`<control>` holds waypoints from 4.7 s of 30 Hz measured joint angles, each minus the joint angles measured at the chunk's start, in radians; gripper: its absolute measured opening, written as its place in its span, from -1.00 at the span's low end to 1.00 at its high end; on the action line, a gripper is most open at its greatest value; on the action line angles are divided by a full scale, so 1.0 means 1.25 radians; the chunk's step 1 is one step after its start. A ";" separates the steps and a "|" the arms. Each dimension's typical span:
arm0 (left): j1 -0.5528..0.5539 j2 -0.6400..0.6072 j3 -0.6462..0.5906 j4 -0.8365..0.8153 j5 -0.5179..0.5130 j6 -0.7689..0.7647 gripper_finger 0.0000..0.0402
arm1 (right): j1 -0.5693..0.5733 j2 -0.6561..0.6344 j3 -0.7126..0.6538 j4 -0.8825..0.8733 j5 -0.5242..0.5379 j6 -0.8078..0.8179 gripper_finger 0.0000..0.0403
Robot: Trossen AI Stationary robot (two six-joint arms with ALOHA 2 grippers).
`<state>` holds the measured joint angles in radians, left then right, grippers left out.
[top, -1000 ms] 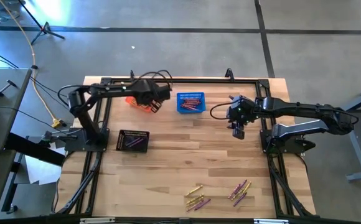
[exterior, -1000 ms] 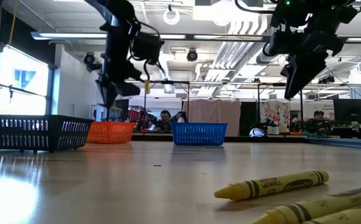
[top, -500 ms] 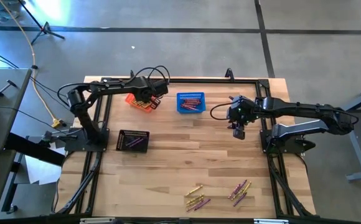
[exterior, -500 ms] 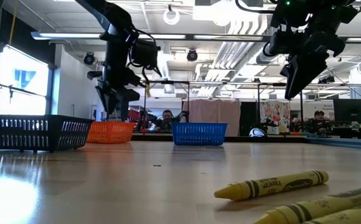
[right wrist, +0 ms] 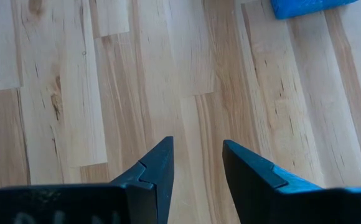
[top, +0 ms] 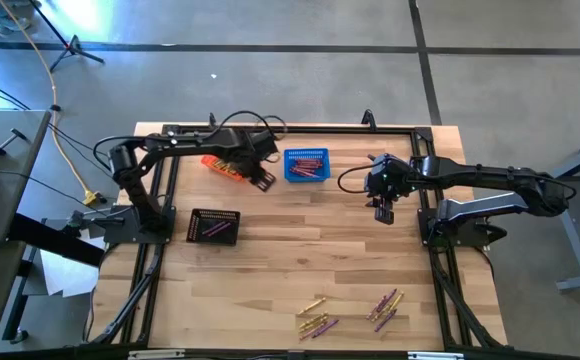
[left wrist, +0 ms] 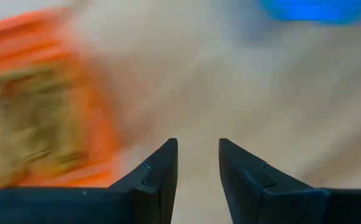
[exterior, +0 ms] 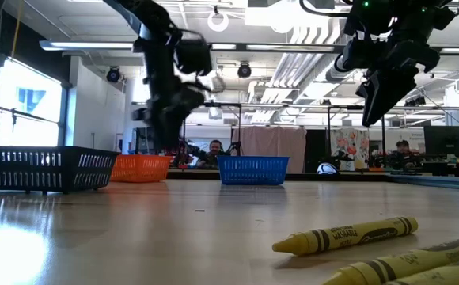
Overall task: Sort crayons
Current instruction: Put the yellow crayon into the orange bin
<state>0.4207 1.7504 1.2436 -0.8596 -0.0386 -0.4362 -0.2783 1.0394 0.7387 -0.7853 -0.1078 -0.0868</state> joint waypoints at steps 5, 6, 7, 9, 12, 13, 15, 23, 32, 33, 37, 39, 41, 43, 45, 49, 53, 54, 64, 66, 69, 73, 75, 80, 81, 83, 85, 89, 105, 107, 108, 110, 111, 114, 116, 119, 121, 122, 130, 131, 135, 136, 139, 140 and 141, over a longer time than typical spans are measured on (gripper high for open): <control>-0.072 0.000 0.053 0.085 0.049 0.018 -0.52 | 0.000 0.000 0.000 0.000 0.000 -0.009 -0.39; -0.089 0.000 0.065 0.105 0.049 0.006 -0.52 | 0.000 0.000 0.000 0.000 0.000 -0.010 -0.39; -0.107 0.000 0.074 0.133 0.050 -0.009 -0.52 | 0.000 0.000 0.000 0.000 0.000 -0.015 -0.39; -0.151 0.000 0.080 0.194 0.065 -0.040 -0.51 | 0.000 0.000 0.000 0.000 0.000 -0.020 -0.39; -0.236 0.000 0.080 0.272 0.069 -0.100 -0.53 | 0.000 0.000 0.000 0.000 0.000 -0.021 -0.39; -0.267 0.001 0.080 0.291 0.054 -0.117 -0.54 | 0.000 0.000 0.000 0.000 0.000 -0.021 -0.39; -0.330 0.009 0.080 0.318 0.024 -0.153 -0.56 | 0.000 0.000 0.000 0.000 0.000 -0.021 -0.39; -0.560 0.108 0.079 0.466 -0.051 -0.314 -0.65 | 0.000 0.000 0.000 0.003 0.000 -0.021 -0.39; -0.674 0.279 0.125 0.511 -0.068 -0.429 -0.73 | 0.000 0.002 -0.001 0.022 0.000 -0.021 -0.39; -0.679 0.296 0.142 0.520 -0.068 -0.432 -0.73 | 0.000 0.002 -0.001 0.021 0.000 -0.021 -0.39; -0.691 0.352 0.218 0.509 -0.066 -0.425 -0.73 | 0.000 0.002 -0.001 0.019 0.000 -0.022 -0.39; -0.695 0.371 0.257 0.451 -0.067 -0.421 -0.73 | 0.000 0.002 -0.001 0.021 0.000 -0.022 -0.39; -0.695 0.390 0.297 0.427 -0.067 -0.418 -0.73 | 0.000 0.002 -0.001 0.019 0.000 -0.022 -0.39; -0.697 0.394 0.321 0.370 -0.071 -0.406 -0.73 | 0.000 0.002 -0.001 0.019 0.000 -0.022 -0.39; -0.698 0.409 0.346 0.377 -0.076 -0.399 -0.73 | 0.000 0.002 -0.001 0.014 0.001 -0.022 -0.39; -0.698 0.426 0.390 0.342 -0.082 -0.374 -0.73 | 0.000 0.002 -0.001 0.015 0.001 -0.021 -0.39; -0.698 0.436 0.413 0.299 -0.082 -0.374 -0.73 | 0.000 0.002 -0.001 0.016 0.000 -0.022 -0.39; -0.698 0.436 0.418 0.272 -0.082 -0.373 -0.73 | 0.000 0.002 -0.001 0.018 0.000 -0.022 -0.39; -0.706 0.440 0.426 0.268 -0.067 -0.374 -0.73 | 0.000 0.002 -0.001 0.021 0.000 -0.023 -0.39; -0.709 0.440 0.426 0.269 -0.067 -0.375 -0.73 | 0.000 0.002 -0.001 0.021 0.000 -0.023 -0.39; -0.712 0.440 0.426 0.273 -0.054 -0.375 -0.73 | 0.000 0.002 -0.001 0.021 0.000 -0.024 -0.39; -0.718 0.440 0.426 0.273 -0.047 -0.372 -0.73 | 0.000 0.002 -0.001 0.021 0.000 -0.024 -0.39; -0.722 0.440 0.426 0.271 -0.041 -0.360 -0.73 | 0.000 0.002 -0.001 0.022 0.000 -0.022 -0.39; -0.732 0.449 0.425 0.254 -0.040 -0.339 -0.73 | 0.000 0.002 -0.001 0.022 0.000 -0.022 -0.39; -0.732 0.452 0.425 0.253 -0.041 -0.331 -0.73 | 0.000 0.002 -0.001 0.021 0.000 -0.022 -0.39; -0.733 0.454 0.425 0.247 -0.046 -0.319 -0.73 | 0.000 0.002 -0.001 0.022 0.001 -0.023 -0.39; -0.733 0.455 0.425 0.242 -0.048 -0.308 -0.73 | 0.000 0.002 -0.001 0.022 0.001 -0.023 -0.39; -0.733 0.460 0.426 0.232 -0.051 -0.262 -0.73 | 0.000 0.002 -0.001 0.021 0.000 -0.022 -0.39; -0.736 0.487 0.429 0.198 -0.077 -0.234 -0.97 | 0.000 0.002 -0.001 0.019 0.001 -0.021 -0.39; -0.736 0.487 0.427 0.215 -0.066 -0.233 -0.98 | 0.000 0.002 -0.001 0.019 0.000 -0.021 -0.39; -0.736 0.487 0.426 0.227 -0.059 -0.230 -0.99 | 0.000 0.002 -0.001 0.019 0.000 -0.021 -0.39; -0.736 0.478 0.424 0.254 -0.054 -0.217 -0.99 | 0.000 0.002 -0.001 0.019 0.000 -0.021 -0.39; -0.736 0.474 0.424 0.265 -0.056 -0.207 -0.99 | 0.000 0.002 -0.001 0.019 0.001 -0.021 -0.39; -0.735 0.461 0.421 0.271 -0.089 -0.180 -1.00 | 0.000 0.002 -0.001 0.019 0.001 -0.021 -0.39; -0.729 0.450 0.420 0.268 -0.115 -0.156 -1.00 | 0.000 0.002 -0.001 0.018 0.000 -0.021 -0.39; -0.718 0.425 0.421 0.271 -0.163 -0.137 -1.00 | 0.000 0.002 -0.001 0.018 0.000 -0.021 -0.39; -0.711 0.413 0.423 0.268 -0.194 -0.139 -1.00 | 0.000 0.002 -0.001 0.016 0.001 -0.021 -0.39; -0.706 0.408 0.423 0.263 -0.206 -0.147 -1.00 | 0.000 0.002 -0.001 0.015 0.001 -0.021 -0.39; -0.641 0.354 0.423 0.149 -0.315 -0.193 -1.00 | 0.000 0.002 0.000 0.014 0.000 -0.019 -0.39; -0.629 0.346 0.423 0.122 -0.317 -0.192 -1.00 | 0.000 0.002 0.000 0.013 0.001 -0.017 -0.39; -0.572 0.305 0.424 -0.028 -0.349 -0.169 -1.00 | 0.000 0.002 0.000 0.012 0.001 -0.015 -0.39; -0.554 0.295 0.424 -0.067 -0.364 -0.160 -1.00 | 0.000 0.002 0.000 0.012 0.001 -0.015 -0.39; -0.491 0.258 0.395 -0.150 -0.390 -0.127 -1.00 | 0.000 0.002 0.000 0.009 0.001 -0.015 -0.39; -0.468 0.241 0.380 -0.165 -0.395 -0.114 -1.00 | 0.000 0.002 0.000 0.008 0.001 -0.015 -0.39; -0.443 0.222 0.364 -0.176 -0.398 -0.103 -1.00 | 0.000 0.002 0.000 0.008 0.001 -0.015 -0.39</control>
<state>-0.1335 2.0284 1.6983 -1.0802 -0.5361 -0.5644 -0.2787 1.0422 0.7387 -0.7753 -0.1071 -0.1051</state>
